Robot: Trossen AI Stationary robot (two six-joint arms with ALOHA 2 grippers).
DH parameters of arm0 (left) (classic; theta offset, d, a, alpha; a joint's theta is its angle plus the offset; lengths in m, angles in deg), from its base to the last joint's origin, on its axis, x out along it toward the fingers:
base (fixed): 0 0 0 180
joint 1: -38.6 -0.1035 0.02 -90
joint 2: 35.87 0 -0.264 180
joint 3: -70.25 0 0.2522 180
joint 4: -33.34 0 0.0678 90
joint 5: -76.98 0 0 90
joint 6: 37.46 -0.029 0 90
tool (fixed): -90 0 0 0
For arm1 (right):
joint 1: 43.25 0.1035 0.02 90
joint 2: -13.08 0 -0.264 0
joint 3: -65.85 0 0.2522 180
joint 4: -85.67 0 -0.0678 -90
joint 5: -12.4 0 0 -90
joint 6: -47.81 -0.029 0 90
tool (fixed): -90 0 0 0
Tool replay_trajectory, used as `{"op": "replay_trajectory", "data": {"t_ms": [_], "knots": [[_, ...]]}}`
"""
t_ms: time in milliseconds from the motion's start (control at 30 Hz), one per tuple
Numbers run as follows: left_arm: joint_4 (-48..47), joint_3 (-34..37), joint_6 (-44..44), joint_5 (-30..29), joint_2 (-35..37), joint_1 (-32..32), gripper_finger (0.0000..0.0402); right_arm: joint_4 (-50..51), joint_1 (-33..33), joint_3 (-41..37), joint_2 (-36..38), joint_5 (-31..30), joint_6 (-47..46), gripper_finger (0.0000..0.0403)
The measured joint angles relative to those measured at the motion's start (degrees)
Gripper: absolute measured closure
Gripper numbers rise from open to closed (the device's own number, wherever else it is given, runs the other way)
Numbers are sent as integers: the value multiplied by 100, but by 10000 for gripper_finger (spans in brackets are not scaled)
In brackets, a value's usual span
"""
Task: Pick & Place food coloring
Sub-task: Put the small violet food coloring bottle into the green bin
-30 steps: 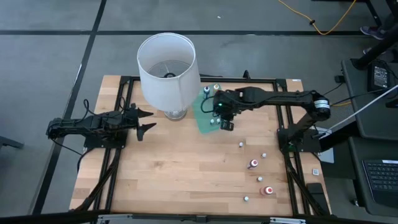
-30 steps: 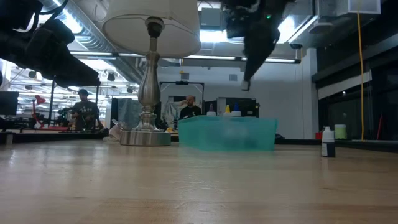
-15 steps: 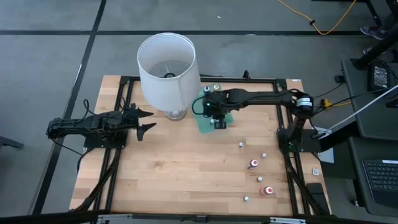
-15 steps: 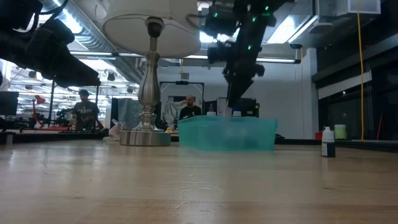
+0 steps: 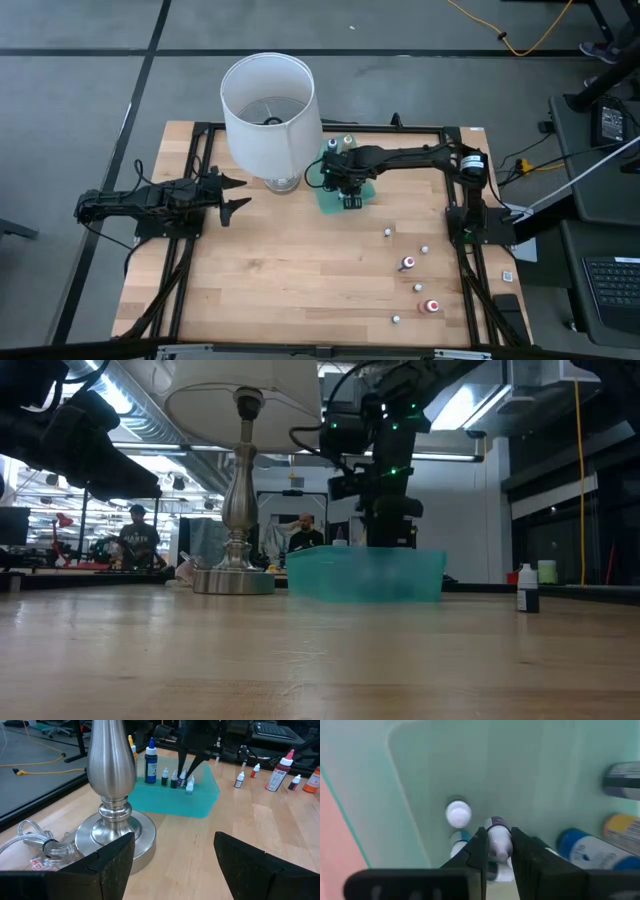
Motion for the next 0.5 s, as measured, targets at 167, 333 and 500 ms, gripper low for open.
{"op": "replay_trajectory", "data": {"t_ms": [167, 333, 500], "knots": [[0, -1, 0, 0, 0, 1, 135, -13, -7, 0, -135, 7, -9, 340], [0, 0, 0, 0, -1, 1, 136, -14, -7, 0, -224, 53, -39, 335], [-2, -2, 0, 0, 0, -1, 133, 20, -11, 0, -260, 71, -267, 294]]}}
